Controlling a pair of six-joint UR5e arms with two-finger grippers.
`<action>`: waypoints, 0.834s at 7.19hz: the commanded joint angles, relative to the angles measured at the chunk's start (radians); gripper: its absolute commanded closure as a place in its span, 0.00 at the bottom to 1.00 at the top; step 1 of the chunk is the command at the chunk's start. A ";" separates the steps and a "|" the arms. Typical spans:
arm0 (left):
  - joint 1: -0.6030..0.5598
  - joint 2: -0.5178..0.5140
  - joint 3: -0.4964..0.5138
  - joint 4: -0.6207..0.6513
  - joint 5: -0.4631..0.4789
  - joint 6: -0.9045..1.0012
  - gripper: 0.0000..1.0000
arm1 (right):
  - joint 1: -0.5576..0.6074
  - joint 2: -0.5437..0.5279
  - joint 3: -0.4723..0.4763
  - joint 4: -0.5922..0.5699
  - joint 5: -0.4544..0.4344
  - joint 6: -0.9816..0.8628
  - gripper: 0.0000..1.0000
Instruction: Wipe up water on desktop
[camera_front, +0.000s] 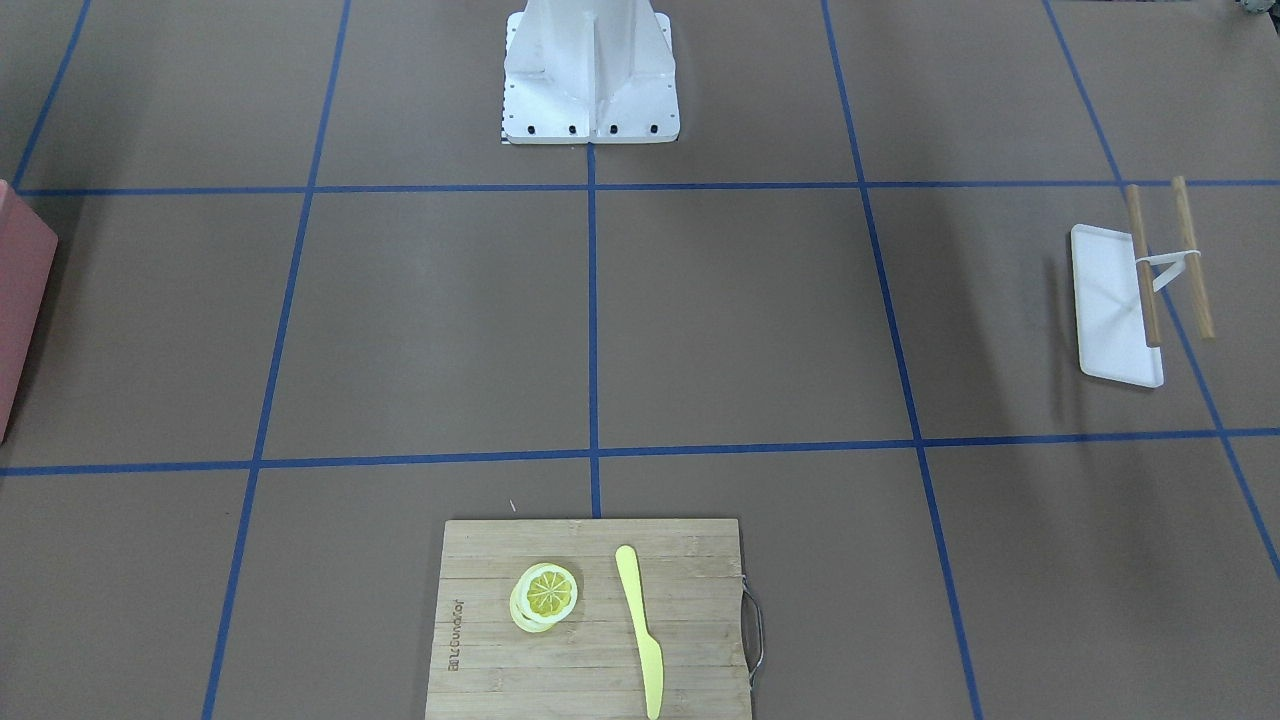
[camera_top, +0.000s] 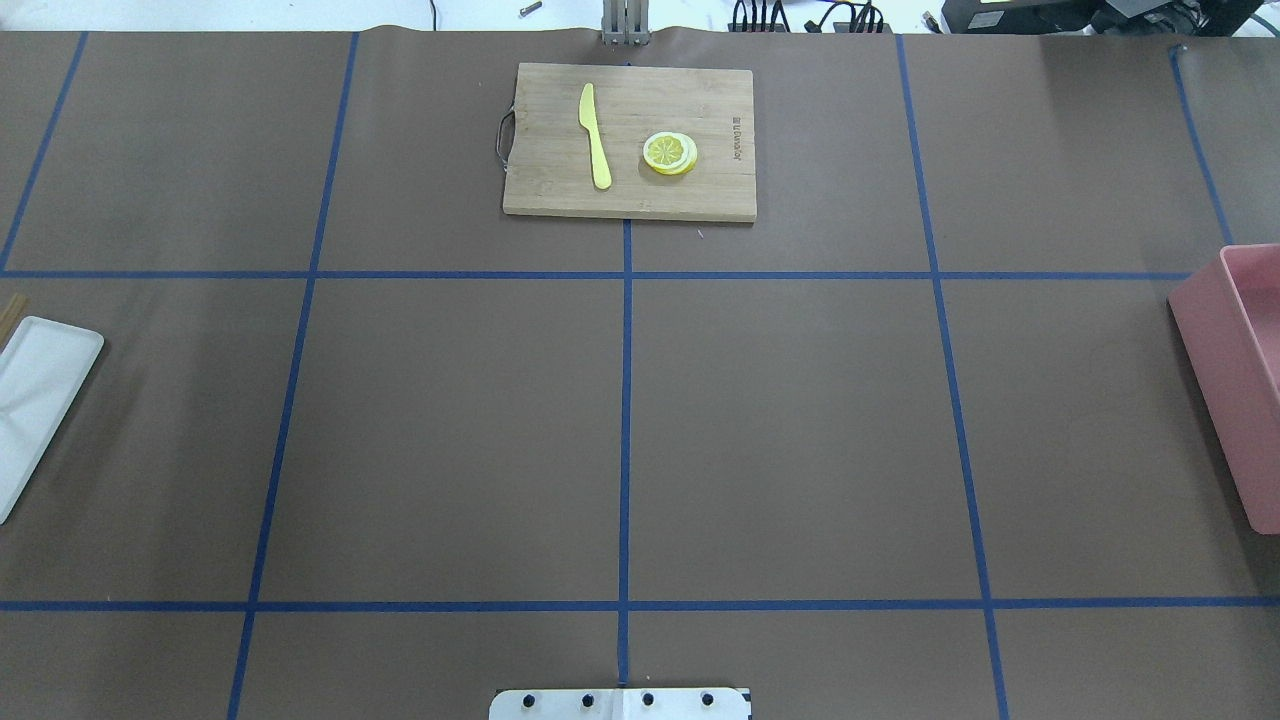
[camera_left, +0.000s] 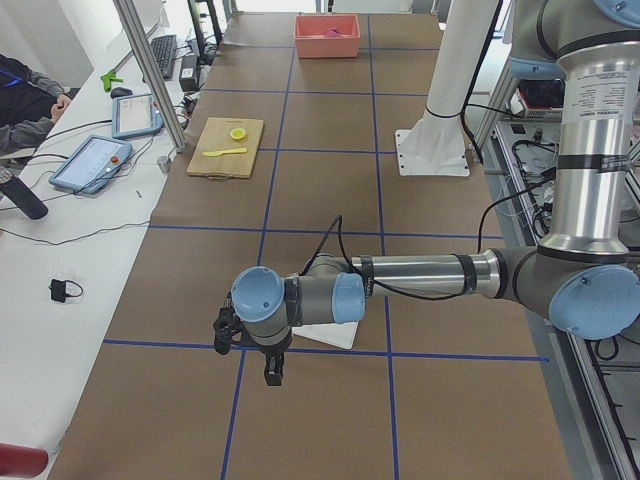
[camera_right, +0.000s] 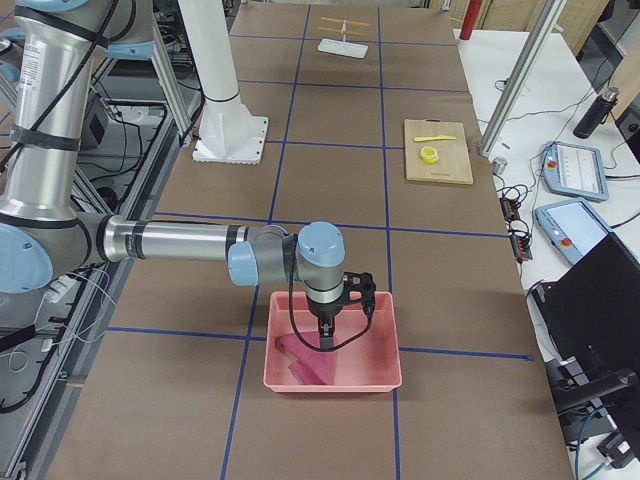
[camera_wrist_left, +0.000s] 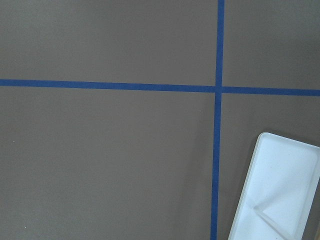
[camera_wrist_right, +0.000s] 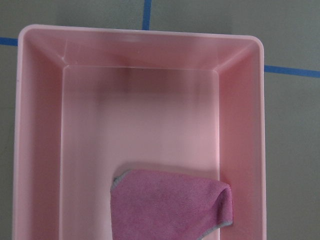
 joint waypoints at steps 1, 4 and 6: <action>0.000 0.001 0.000 0.000 0.000 0.001 0.02 | 0.000 0.000 0.000 0.000 0.000 0.000 0.00; 0.000 0.001 0.008 0.000 0.000 0.003 0.02 | 0.000 0.000 0.000 0.000 0.000 0.000 0.00; 0.000 0.001 0.008 0.000 0.000 0.003 0.02 | 0.000 0.000 0.000 0.000 0.000 0.000 0.00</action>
